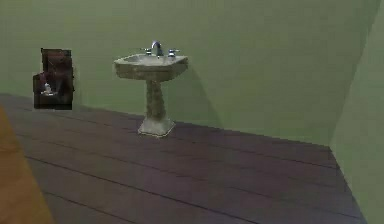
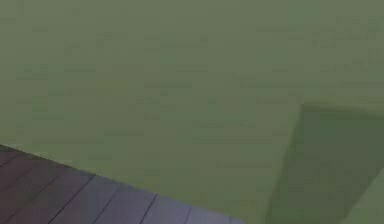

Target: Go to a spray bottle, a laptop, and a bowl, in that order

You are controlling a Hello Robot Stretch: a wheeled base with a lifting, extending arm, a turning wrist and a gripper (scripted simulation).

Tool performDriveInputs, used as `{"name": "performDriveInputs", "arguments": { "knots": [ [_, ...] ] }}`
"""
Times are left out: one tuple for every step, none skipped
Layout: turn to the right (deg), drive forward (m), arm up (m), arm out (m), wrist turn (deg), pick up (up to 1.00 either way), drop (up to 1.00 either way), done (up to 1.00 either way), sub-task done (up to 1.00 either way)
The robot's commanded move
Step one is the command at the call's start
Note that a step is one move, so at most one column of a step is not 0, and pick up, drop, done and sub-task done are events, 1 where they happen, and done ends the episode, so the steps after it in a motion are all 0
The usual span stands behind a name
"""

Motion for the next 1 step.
{"name": "performDriveInputs", "arguments": {
  "knots": [
    [0.0,0.95,0.00,0.00,0.0,0.00,0.00,0.00,0.00]
  ]
}}
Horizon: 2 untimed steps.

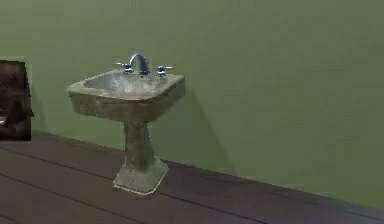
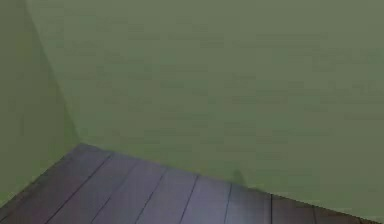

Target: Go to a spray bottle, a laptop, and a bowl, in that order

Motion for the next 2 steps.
{"name": "performDriveInputs", "arguments": {
  "knots": [
    [-45.0,0.00,0.00,0.00,0.0,0.00,0.00,0.00,0.00],
    [-24.0,0.00,0.00,0.00,0.0,0.00,0.00,0.00,0.00]
  ]
}}
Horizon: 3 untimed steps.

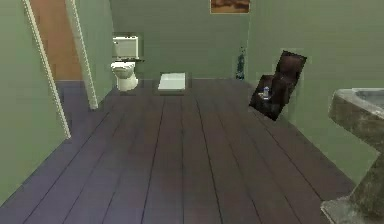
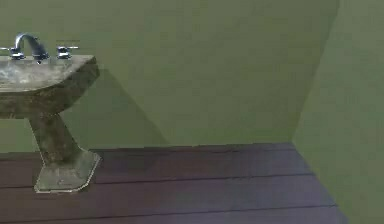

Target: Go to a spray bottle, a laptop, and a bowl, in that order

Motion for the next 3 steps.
{"name": "performDriveInputs", "arguments": {
  "knots": [
    [0.0,0.45,0.00,0.00,0.0,0.00,0.00,0.00,0.00],
    [-30.0,0.00,0.00,0.00,0.0,0.00,0.00,0.00,0.00],
    [0.0,1.00,0.00,0.00,0.0,0.00,0.00,0.00,0.00]
  ]
}}
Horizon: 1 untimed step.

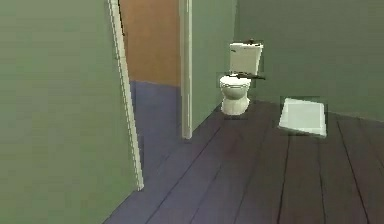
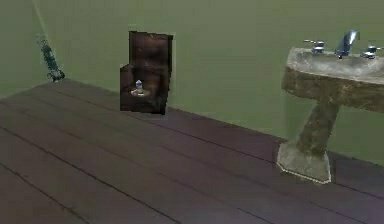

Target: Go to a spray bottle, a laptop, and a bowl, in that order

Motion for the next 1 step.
{"name": "performDriveInputs", "arguments": {
  "knots": [
    [-3.0,0.00,0.00,0.00,0.0,0.00,0.00,0.00,0.00]
  ]
}}
